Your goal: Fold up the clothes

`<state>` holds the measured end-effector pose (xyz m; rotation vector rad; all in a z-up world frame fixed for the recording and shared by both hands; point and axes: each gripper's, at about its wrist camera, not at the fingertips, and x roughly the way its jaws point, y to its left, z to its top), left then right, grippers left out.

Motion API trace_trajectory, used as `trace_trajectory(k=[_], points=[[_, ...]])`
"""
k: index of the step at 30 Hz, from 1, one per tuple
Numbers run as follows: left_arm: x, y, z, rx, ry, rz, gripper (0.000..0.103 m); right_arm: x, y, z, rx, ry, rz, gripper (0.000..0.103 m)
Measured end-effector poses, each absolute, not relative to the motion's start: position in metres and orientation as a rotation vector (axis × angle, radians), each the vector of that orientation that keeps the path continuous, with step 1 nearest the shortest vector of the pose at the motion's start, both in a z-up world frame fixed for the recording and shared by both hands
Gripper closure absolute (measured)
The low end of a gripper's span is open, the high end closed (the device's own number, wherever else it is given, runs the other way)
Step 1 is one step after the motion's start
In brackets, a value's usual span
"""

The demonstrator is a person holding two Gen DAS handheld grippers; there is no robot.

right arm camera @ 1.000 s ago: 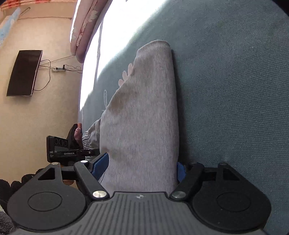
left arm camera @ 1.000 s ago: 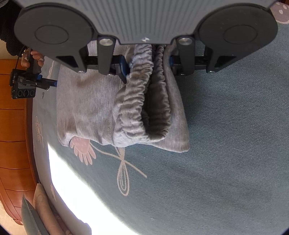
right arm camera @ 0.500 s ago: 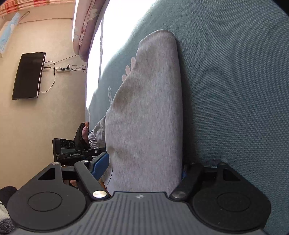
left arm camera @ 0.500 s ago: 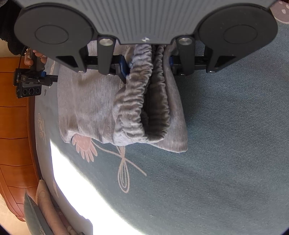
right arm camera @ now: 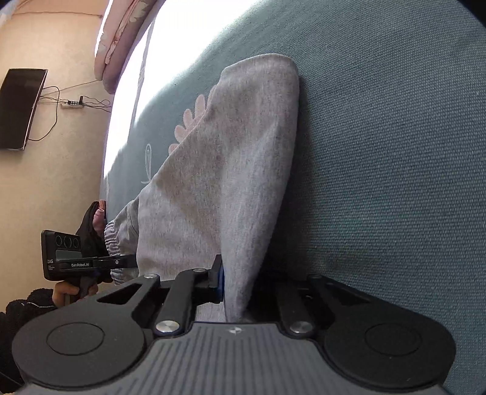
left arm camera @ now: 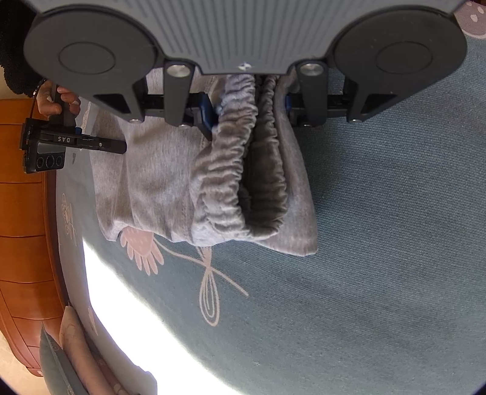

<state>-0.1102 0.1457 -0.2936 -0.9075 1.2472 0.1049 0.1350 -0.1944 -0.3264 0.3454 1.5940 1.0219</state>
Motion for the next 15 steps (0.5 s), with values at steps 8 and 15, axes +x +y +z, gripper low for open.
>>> trace_trajectory(k=[8, 15], points=[[-0.109, 0.122, -0.276, -0.771, 1.234, 0.176, 0.069, 0.11, -0.17, -0.298, 0.183, 1.542, 0.867, 0.091], [-0.106, 0.104, -0.241, -0.716, 1.209, 0.147, 0.073, 0.097, -0.171, -0.276, 0.214, 1.524, 0.956, 0.091]])
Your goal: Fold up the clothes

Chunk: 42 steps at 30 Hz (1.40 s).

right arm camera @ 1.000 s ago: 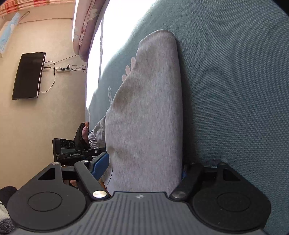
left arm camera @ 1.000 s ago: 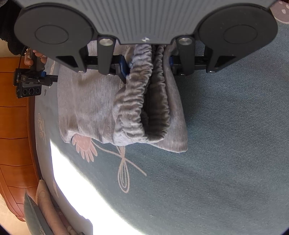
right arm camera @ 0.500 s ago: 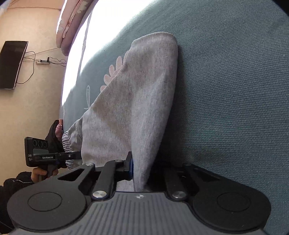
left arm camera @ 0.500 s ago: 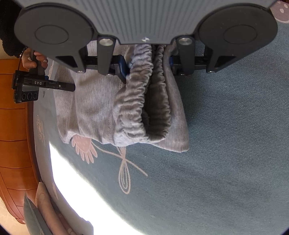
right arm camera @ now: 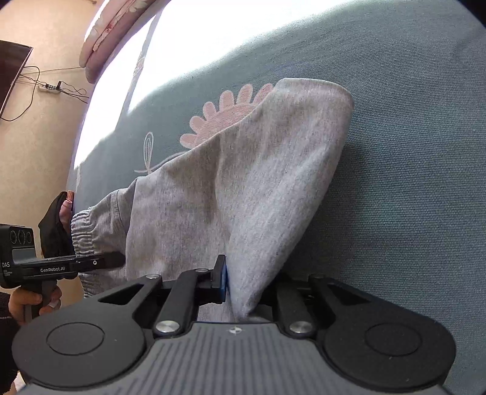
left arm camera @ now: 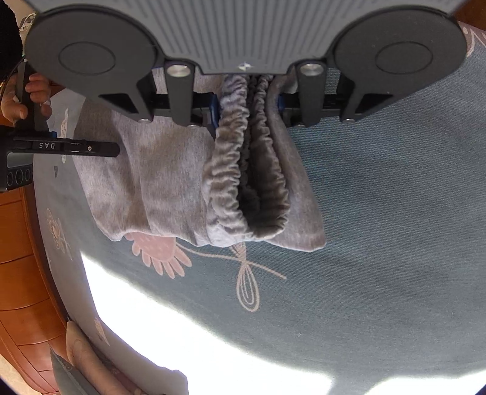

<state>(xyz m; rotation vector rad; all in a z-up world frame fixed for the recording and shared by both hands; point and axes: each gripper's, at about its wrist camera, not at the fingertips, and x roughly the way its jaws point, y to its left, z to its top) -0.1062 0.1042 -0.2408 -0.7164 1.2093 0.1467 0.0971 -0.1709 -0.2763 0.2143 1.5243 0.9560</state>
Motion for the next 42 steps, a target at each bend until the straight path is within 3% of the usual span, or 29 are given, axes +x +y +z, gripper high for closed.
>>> trace_trajectory(k=[12, 24, 42], points=[[-0.055, 0.049, -0.185, -0.605, 1.215, -0.037, 0.075, 0.081, -0.214, -0.218, 0.313, 1.461, 1.008, 0.088], [0.061, -0.059, -0.166, -0.451, 1.235, -0.31, 0.075, 0.089, -0.346, -0.167, 0.458, 1.308, 0.779, 0.086], [0.247, -0.258, -0.149, -0.17, 1.198, -0.607, 0.075, 0.141, -0.502, -0.183, 0.748, 1.09, 0.396, 0.082]])
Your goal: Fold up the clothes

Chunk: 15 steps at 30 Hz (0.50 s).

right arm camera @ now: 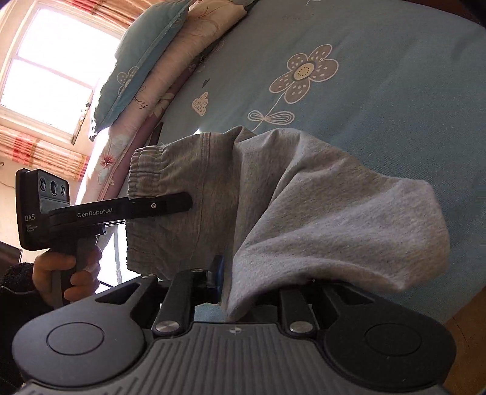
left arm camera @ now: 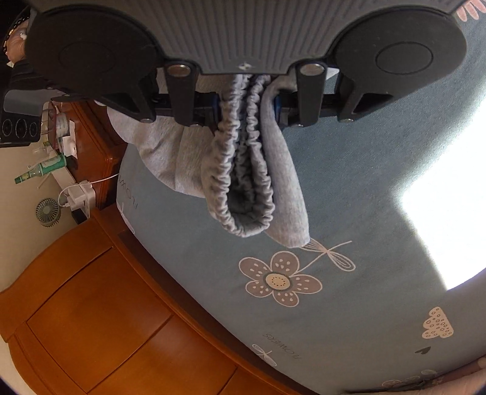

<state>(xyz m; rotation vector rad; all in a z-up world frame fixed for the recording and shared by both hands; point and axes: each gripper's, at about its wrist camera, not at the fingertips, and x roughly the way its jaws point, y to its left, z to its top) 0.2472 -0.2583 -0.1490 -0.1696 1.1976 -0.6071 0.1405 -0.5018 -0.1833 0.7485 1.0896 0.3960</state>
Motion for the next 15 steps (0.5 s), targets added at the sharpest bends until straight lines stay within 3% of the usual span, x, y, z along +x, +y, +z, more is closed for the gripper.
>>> trace_trajectory(k=[15], points=[[0.348, -0.346, -0.161, 0.014, 1.159, -0.665, 0.075, 0.208, -0.519, -0.205, 0.655, 0.958, 0.283, 0.078]])
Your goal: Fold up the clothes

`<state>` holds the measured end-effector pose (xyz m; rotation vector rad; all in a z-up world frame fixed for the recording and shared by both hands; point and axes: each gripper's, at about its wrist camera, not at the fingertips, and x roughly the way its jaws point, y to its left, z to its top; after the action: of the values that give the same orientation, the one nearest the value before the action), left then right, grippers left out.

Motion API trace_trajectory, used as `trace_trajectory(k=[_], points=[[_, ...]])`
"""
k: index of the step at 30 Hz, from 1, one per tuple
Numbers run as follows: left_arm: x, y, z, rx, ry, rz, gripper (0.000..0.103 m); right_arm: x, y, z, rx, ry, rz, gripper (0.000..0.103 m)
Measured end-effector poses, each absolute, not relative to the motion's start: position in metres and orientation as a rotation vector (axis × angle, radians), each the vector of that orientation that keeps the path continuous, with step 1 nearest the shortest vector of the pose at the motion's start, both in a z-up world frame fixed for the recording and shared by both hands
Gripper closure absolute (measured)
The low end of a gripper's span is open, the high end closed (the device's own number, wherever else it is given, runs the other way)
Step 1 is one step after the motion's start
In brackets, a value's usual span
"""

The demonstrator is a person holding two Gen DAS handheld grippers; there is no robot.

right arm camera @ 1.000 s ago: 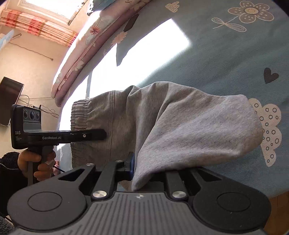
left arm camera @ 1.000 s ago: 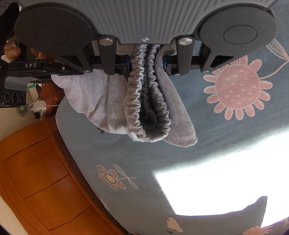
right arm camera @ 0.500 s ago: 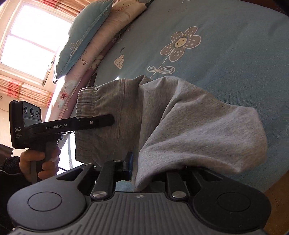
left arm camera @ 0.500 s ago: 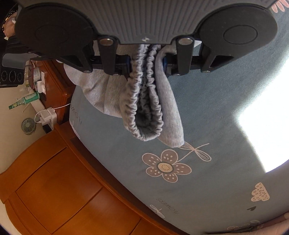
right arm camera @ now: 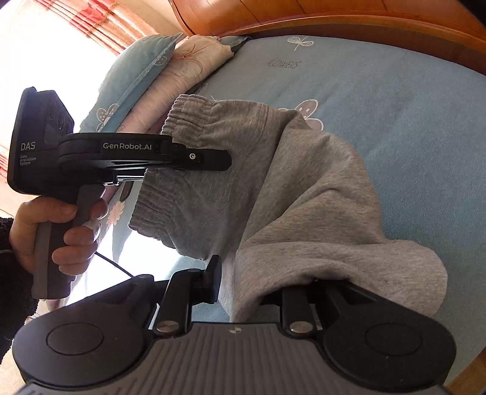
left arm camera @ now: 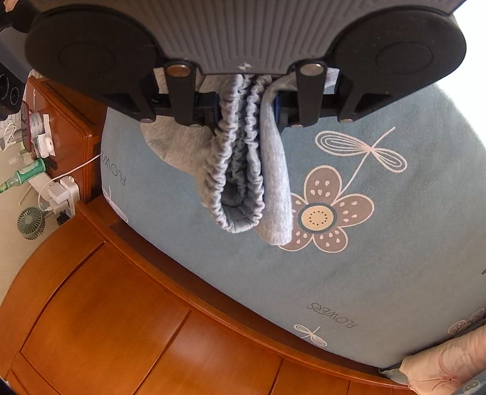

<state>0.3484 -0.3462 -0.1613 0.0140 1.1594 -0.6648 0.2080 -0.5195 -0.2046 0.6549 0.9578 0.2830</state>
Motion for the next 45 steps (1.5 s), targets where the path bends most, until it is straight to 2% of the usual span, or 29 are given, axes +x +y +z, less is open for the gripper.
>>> trace_trajectory(k=[9, 13, 15, 16, 17, 20, 25, 28, 32, 37, 45], points=[[0.385, -0.369, -0.2, 0.007, 1.176, -0.633, 0.075, 0.21, -0.528, -0.237, 0.585, 0.972, 0.245, 0.078], [0.404, -0.371, -0.217, -0.013, 1.186, -0.587, 0.071, 0.208, -0.532, -0.242, 0.581, 0.974, 0.234, 0.076], [0.413, -0.371, -0.224, -0.024, 1.183, -0.551, 0.066, 0.207, -0.532, -0.244, 0.583, 0.974, 0.233, 0.072], [0.416, -0.371, -0.227, -0.026, 1.18, -0.535, 0.058, 0.207, -0.53, -0.244, 0.59, 0.975, 0.231, 0.067], [0.419, -0.371, -0.23, -0.027, 1.177, -0.52, 0.056, 0.207, -0.528, -0.243, 0.602, 0.974, 0.226, 0.061], [0.42, -0.368, -0.229, -0.051, 1.162, -0.5, 0.054, 0.202, -0.532, -0.248, 0.642, 0.987, 0.219, 0.046], [0.405, -0.359, -0.211, -0.035, 1.118, -0.532, 0.048, 0.182, -0.558, -0.268, 0.793, 1.028, 0.222, 0.04], [0.405, -0.348, -0.198, -0.065, 1.059, -0.521, 0.03, 0.167, -0.578, -0.279, 0.882, 1.037, 0.204, 0.037], [0.415, -0.332, -0.181, -0.15, 1.018, -0.458, 0.03, 0.152, -0.597, -0.286, 0.961, 1.021, 0.166, 0.036], [0.373, -0.329, -0.162, -0.097, 0.939, -0.531, 0.029, 0.135, -0.621, -0.297, 1.196, 0.941, 0.137, 0.032], [0.247, -0.34, -0.178, 0.099, 0.942, -0.669, 0.028, 0.116, -0.648, -0.333, 1.575, 0.82, 0.019, 0.031]])
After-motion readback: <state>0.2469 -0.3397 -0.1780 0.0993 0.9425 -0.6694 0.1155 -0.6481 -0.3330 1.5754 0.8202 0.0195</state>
